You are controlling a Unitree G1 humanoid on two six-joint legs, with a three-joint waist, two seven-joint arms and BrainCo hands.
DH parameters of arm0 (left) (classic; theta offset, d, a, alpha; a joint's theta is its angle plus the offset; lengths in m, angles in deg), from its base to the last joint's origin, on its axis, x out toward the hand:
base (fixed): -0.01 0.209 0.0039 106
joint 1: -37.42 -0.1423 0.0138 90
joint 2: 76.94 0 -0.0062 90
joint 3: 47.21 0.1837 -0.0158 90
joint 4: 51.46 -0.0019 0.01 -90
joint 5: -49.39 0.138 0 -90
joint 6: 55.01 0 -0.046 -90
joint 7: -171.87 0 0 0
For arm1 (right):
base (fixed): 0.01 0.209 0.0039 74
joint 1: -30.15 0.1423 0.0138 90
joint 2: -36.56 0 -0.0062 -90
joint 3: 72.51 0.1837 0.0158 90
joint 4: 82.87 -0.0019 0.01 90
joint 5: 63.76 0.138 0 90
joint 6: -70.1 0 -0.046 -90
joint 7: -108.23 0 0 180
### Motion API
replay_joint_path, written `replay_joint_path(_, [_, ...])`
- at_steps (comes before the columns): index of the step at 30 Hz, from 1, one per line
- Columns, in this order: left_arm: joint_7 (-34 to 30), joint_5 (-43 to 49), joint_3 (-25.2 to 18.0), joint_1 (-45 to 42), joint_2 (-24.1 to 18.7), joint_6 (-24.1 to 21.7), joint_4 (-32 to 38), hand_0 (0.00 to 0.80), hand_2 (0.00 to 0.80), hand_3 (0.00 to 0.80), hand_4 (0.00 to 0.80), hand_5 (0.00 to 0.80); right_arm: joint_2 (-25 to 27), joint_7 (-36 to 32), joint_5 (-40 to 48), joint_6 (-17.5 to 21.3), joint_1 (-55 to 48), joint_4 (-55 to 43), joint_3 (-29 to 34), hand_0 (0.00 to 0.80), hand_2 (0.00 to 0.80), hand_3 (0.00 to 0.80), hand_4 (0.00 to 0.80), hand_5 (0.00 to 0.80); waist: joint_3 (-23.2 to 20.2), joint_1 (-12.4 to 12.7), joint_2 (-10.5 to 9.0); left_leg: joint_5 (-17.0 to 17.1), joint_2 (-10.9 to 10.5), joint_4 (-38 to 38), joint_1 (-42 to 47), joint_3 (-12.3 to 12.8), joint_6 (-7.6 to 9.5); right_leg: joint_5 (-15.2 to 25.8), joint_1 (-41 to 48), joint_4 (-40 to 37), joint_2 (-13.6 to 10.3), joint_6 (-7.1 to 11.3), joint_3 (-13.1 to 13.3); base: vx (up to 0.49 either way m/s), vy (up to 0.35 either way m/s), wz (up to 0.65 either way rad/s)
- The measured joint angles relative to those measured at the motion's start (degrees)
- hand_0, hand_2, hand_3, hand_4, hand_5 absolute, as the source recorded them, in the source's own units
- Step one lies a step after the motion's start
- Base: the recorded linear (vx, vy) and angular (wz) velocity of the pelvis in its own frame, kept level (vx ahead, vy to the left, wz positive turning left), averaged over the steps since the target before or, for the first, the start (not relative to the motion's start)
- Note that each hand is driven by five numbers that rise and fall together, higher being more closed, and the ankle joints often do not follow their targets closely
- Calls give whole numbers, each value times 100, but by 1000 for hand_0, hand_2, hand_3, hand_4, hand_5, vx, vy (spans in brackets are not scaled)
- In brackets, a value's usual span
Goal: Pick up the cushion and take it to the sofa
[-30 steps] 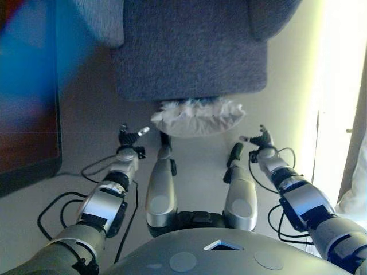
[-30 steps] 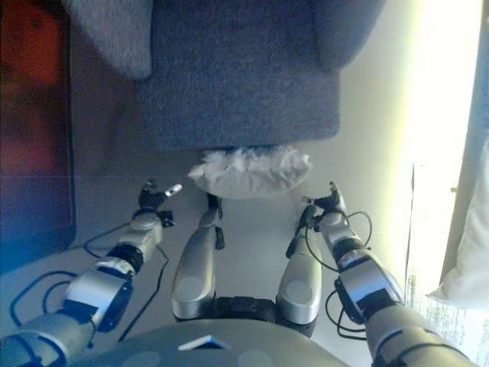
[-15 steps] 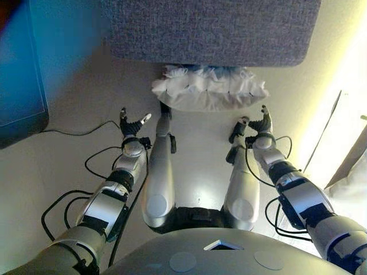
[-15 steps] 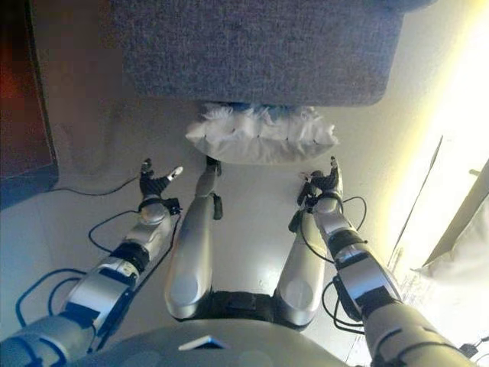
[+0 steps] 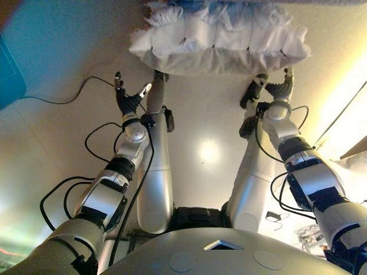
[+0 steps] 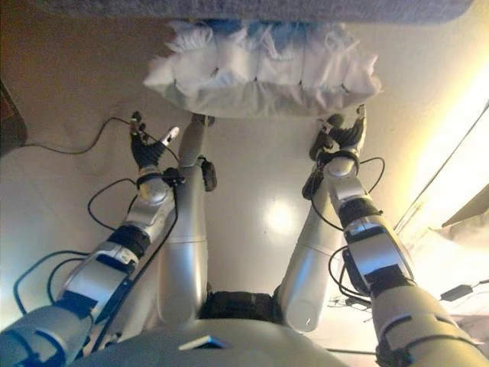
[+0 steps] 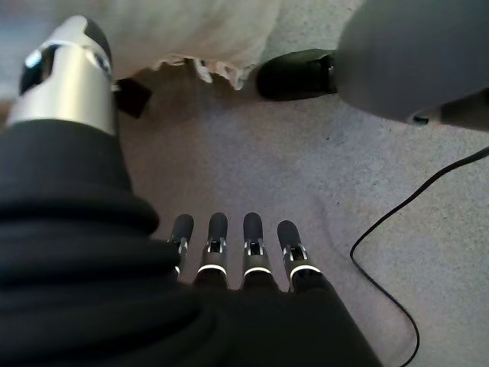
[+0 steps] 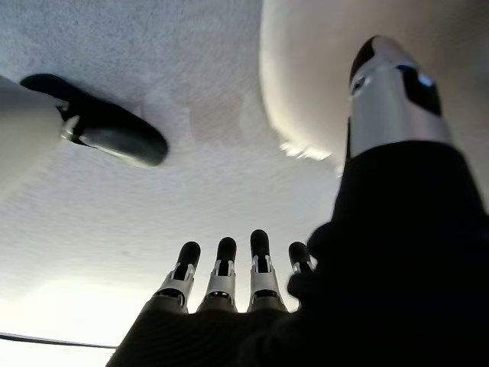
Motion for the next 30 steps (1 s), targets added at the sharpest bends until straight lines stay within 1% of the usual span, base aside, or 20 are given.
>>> replay_joint_path(2, [5,-3,6,53,71,-128,-76,0,0,0,0,0,0,111,44,146,2,66,161,0,0,0,0,0,1,-49,0,-53,-23,78,-60,1,-13,48,-143,-5,15,22,157,-14,62,-17])
replay_joint_path(5, [111,-4,-10,36,-60,-196,291,0,0,0,0,0,66,180,110,347,-408,-821,217,0,0,0,0,0,1,-215,0,-162,-2,236,-210,16,-26,103,-299,-43,74,44,283,15,-6,-22])
replay_joint_path(8, [219,1,-16,29,-162,-236,746,0,0,0,0,0,252,246,162,357,-860,-1556,225,0,0,0,0,0,1,-290,0,-286,58,400,-354,19,-49,156,-410,-98,127,40,318,9,-15,-23])
replay_joint_path(11, [283,4,-61,34,-185,-295,938,0,0,0,0,0,378,327,161,399,-1081,-1797,253,0,0,0,0,0,1,-315,0,-409,122,581,-450,11,-99,172,-513,-87,175,21,353,11,-14,-24])
replay_joint_path(13, [330,12,-188,44,-191,-330,959,0,0,0,0,0,403,369,152,564,-1080,-1921,263,0,0,0,0,0,1,-316,0,-453,181,662,-527,-5,-161,182,-604,-45,220,27,385,11,-22,-21])
replay_joint_path(16, [327,11,-261,95,-195,-361,961,0,0,0,0,0,441,347,30,875,-997,-2255,317,0,0,0,0,0,1,-319,0,-516,204,769,-597,-20,-199,153,-731,120,221,-3,394,10,-37,-6])
replay_joint_path(18, [233,8,-271,250,-232,-366,980,0,0,0,0,0,587,236,-123,1003,-783,-2482,305,0,0,0,0,0,1,-309,0,-572,223,931,-729,-28,-209,130,-865,253,217,-24,397,12,-28,-6])
replay_joint_path(20, [131,1,-270,410,-324,-369,1033,0,0,0,0,0,749,114,-349,1061,-530,-2683,303,0,0,0,0,0,1,-305,0,-614,223,1073,-893,-70,-189,81,-1015,379,215,-67,403,7,-13,2])
replay_joint_path(23, [-139,-38,-272,602,-419,-358,1037,0,0,0,0,0,934,-137,-649,1120,-250,-2809,213,0,0,0,0,0,1,-300,0,-626,213,1188,-1010,-119,-189,75,-1112,474,210,-70,428,9,-19,1])
replay_joint_path(30, [-774,-684,-342,958,-607,-172,1038,0,0,0,0,0,1186,-1177,-838,1111,248,-2838,-131,0,0,0,0,0,3,-308,-5,-628,196,1308,-1165,-184,-177,73,-1228,601,201,-71,429,12,-30,1])
